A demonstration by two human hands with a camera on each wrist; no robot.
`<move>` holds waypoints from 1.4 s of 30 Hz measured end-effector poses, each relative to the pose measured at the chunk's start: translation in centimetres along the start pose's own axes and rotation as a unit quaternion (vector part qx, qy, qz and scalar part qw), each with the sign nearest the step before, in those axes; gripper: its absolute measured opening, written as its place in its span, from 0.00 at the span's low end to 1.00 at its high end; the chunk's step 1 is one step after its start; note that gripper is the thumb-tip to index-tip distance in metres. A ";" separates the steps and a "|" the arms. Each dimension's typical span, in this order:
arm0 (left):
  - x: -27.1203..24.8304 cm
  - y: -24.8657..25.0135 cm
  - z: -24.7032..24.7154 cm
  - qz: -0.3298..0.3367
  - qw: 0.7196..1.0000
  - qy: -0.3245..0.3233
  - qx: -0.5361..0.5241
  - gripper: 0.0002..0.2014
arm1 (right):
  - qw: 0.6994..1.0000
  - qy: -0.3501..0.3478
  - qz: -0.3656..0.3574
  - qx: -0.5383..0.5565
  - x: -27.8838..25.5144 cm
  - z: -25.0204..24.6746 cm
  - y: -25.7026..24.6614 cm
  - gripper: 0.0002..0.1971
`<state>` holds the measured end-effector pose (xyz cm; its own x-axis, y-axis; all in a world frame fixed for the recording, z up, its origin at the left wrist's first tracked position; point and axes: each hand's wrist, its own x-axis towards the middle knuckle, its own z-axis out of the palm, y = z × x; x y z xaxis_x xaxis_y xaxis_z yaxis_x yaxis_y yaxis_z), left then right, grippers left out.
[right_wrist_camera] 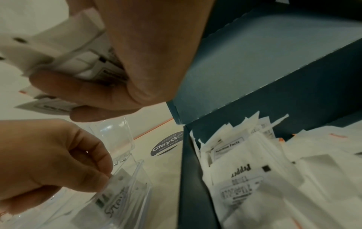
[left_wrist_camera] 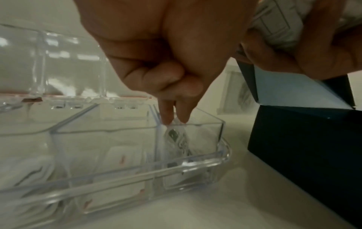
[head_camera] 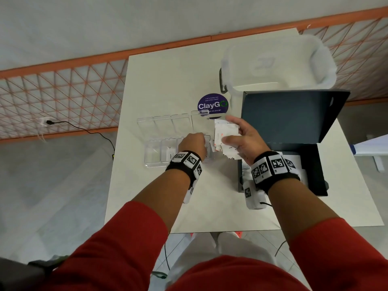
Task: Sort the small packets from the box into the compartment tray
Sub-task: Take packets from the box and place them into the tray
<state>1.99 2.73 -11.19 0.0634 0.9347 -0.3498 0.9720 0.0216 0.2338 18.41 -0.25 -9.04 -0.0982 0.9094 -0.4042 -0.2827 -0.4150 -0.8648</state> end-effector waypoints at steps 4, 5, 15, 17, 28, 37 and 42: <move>-0.1 -0.4 0.1 0.049 0.998 0.014 0.042 0.11 | 1.000 0.002 -0.003 0.007 0.1 -0.1 0.1 0.31; -0.2 -0.5 -0.1 0.052 0.997 0.004 0.056 0.11 | 1.000 0.002 -0.003 0.008 0.1 0.0 0.2 0.31; -0.5 -0.5 -0.4 0.070 0.991 -0.087 0.072 0.08 | 1.000 -0.003 0.008 0.001 0.4 0.4 0.4 0.33; -0.2 -0.8 -1.4 0.054 0.998 -0.035 -0.007 0.11 | 1.000 -0.001 0.014 -0.004 0.4 0.3 0.5 0.32; -0.5 -2.7 -6.1 0.078 0.916 0.014 -0.393 0.07 | 0.997 -0.022 0.057 -0.052 0.4 2.9 0.6 0.29; 0.5 -4.0 -3.8 0.039 0.963 0.032 -0.266 0.05 | 0.998 0.037 0.020 -0.047 -0.2 0.6 0.1 0.26; 0.8 -3.2 -1.9 0.046 0.984 0.012 -0.174 0.06 | 0.998 0.035 0.018 -0.048 -0.2 0.3 -0.2 0.25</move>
<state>-1.49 4.05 -10.48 0.1376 0.9463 -0.2927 0.8260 0.0535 0.5612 18.17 -0.34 -8.69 -0.0392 0.8912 -0.4519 -0.1870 -0.4508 -0.8728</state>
